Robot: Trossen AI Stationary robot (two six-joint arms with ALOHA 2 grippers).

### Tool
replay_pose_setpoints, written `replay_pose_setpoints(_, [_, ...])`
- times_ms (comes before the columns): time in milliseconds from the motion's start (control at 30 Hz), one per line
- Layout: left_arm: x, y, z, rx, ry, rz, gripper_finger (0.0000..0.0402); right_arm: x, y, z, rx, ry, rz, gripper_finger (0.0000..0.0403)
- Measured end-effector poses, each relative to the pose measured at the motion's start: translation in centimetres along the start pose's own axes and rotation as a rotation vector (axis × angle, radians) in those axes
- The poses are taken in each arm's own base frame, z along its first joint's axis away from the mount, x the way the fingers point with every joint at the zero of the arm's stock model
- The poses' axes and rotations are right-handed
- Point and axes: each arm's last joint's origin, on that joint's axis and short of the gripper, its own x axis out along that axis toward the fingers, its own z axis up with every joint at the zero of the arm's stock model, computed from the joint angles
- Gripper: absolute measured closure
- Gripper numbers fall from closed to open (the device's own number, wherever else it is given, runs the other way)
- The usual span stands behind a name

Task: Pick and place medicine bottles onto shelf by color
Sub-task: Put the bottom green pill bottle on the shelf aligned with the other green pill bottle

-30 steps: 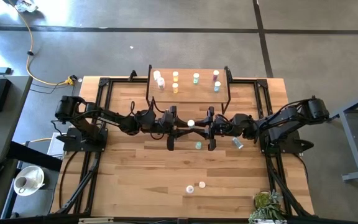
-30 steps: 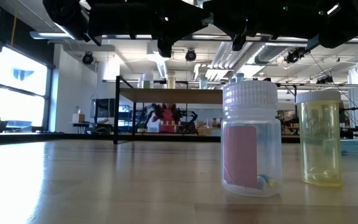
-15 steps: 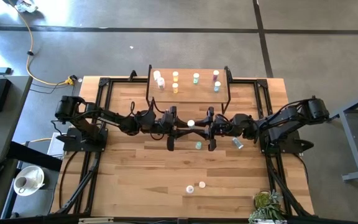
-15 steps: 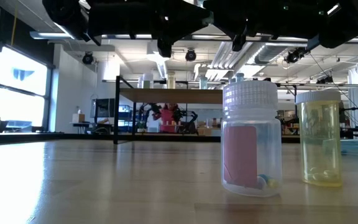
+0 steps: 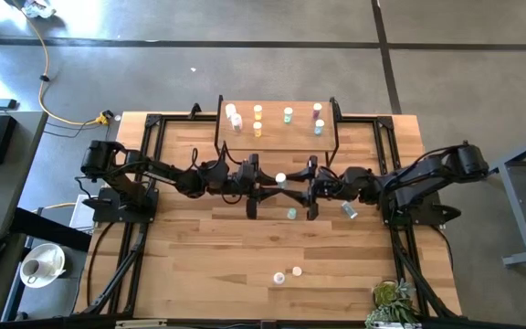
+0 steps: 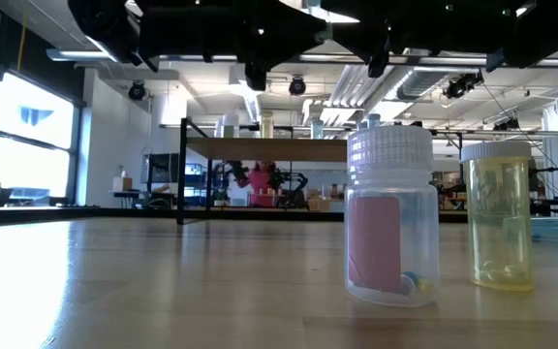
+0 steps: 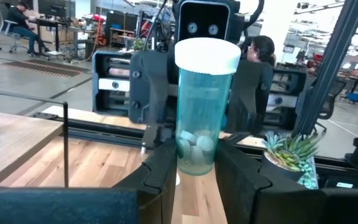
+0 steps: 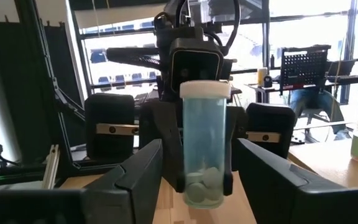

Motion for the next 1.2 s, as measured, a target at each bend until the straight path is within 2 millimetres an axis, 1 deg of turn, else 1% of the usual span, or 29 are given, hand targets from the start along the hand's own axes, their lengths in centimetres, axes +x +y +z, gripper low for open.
replay_pose_setpoints(233, [0.0,0.1,0.0,0.000,0.003,0.004,0.0316,-1.2,-0.2,1.4,0.007,0.049,-0.073,0.0208])
replay_pose_setpoints(400, [0.0,0.1,-0.1,0.004,0.010,0.005,0.0316,-2.1,-0.3,2.9,-0.003,0.027,-0.094,0.0208])
replay_pose_setpoints(567, [0.0,0.2,-0.8,0.034,0.086,0.015,0.0316,-3.1,-0.3,4.6,-0.039,-0.026,-0.091,0.0208])
replay_pose_setpoints(667, [-0.1,0.3,-1.4,0.046,0.146,0.023,0.0316,-3.3,-0.4,5.8,-0.069,0.012,-0.097,0.0208])
replay_pose_setpoints(733, [-0.2,0.4,-1.7,0.069,0.178,0.038,0.0316,-3.0,-0.4,7.0,-0.081,0.058,-0.104,0.0208])
replay_pose_setpoints(867, [-0.2,0.5,-2.1,0.099,0.214,0.072,0.0316,-1.6,-0.4,9.5,-0.113,0.195,-0.120,0.0208])
replay_pose_setpoints(1000, [-0.3,0.6,-2.1,0.127,0.224,0.073,0.0316,-0.1,-0.4,11.4,-0.147,0.330,-0.132,0.0208])
replay_pose_setpoints(1133, [-0.3,0.6,-2.3,0.130,0.238,0.074,0.0316,1.7,-0.2,11.9,-0.185,0.463,-0.129,0.0208])
replay_pose_setpoints(1200, [-0.3,0.6,-2.4,0.137,0.248,0.079,0.0316,2.6,-0.2,11.8,-0.202,0.519,-0.126,0.0208])
